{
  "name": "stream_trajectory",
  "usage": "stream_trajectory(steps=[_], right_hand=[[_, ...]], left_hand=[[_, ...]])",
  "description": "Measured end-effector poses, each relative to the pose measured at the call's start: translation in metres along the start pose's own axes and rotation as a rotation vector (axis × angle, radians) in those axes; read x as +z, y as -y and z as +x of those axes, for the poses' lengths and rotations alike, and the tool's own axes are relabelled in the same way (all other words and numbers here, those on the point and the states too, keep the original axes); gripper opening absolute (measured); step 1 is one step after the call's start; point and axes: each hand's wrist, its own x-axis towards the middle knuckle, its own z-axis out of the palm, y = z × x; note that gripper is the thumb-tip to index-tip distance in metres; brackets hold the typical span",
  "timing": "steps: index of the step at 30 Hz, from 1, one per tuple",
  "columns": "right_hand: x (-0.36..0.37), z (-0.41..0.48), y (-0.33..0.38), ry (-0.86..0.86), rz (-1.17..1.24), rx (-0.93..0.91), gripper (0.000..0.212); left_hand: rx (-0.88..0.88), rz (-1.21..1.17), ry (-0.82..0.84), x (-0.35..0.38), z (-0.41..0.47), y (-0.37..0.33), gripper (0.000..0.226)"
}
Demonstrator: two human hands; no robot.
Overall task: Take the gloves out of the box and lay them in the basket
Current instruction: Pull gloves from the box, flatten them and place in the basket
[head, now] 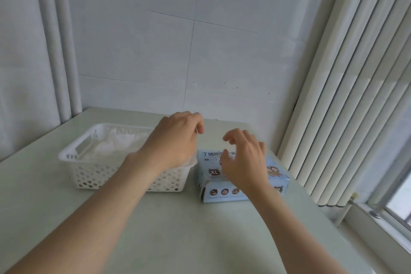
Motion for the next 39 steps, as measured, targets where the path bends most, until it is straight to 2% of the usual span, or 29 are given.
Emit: stream_trajectory(steps=[5,10,13,15,17,19,22,26,28,31,33,36,39], right_hand=[[-0.013,-0.01,-0.036,0.013,-0.032,0.254,0.023],[-0.012,-0.014,-0.045,0.129,-0.05,0.303,0.03],[-0.009,-0.012,-0.049,0.116,-0.036,0.299,0.023],[-0.009,-0.01,-0.051,0.054,0.067,0.311,0.02],[-0.012,-0.008,-0.051,-0.045,0.216,0.316,0.02],[-0.018,-0.006,-0.047,-0.156,0.344,0.299,0.023],[-0.028,-0.005,-0.039,-0.296,0.492,0.289,0.026],[-0.04,-0.004,-0.025,-0.427,0.635,0.308,0.027],[-0.042,-0.005,-0.021,-0.449,0.672,0.346,0.029],[-0.043,-0.005,-0.017,-0.443,0.758,0.462,0.031],[-0.045,-0.004,-0.015,-0.41,0.836,0.564,0.029],[-0.048,-0.002,-0.012,-0.298,0.988,0.689,0.023],[-0.048,-0.004,-0.008,-0.164,1.064,0.707,0.014]], left_hand=[[0.151,0.066,0.031,0.05,-0.013,-0.04,0.034],[0.155,0.129,0.092,0.093,-0.036,-0.061,0.036],[0.213,0.261,0.077,0.112,-0.044,-0.059,0.02],[0.221,0.237,-0.042,0.113,-0.047,-0.058,0.01],[0.221,0.171,-0.111,0.112,-0.049,-0.059,0.019],[0.197,0.118,-0.115,0.113,-0.05,-0.058,0.019],[0.126,0.051,-0.101,0.119,-0.05,-0.052,0.007],[0.021,-0.102,-0.097,0.116,-0.045,-0.053,0.014],[-0.048,-0.188,-0.14,0.106,-0.041,-0.059,0.026],[-0.104,-0.363,-0.232,0.088,-0.039,-0.071,0.05],[-0.077,-0.453,-0.282,0.079,-0.037,-0.078,0.061],[0.065,-0.448,-0.261,0.074,-0.034,-0.078,0.064],[0.168,-0.391,-0.187,0.07,-0.03,-0.074,0.062]])
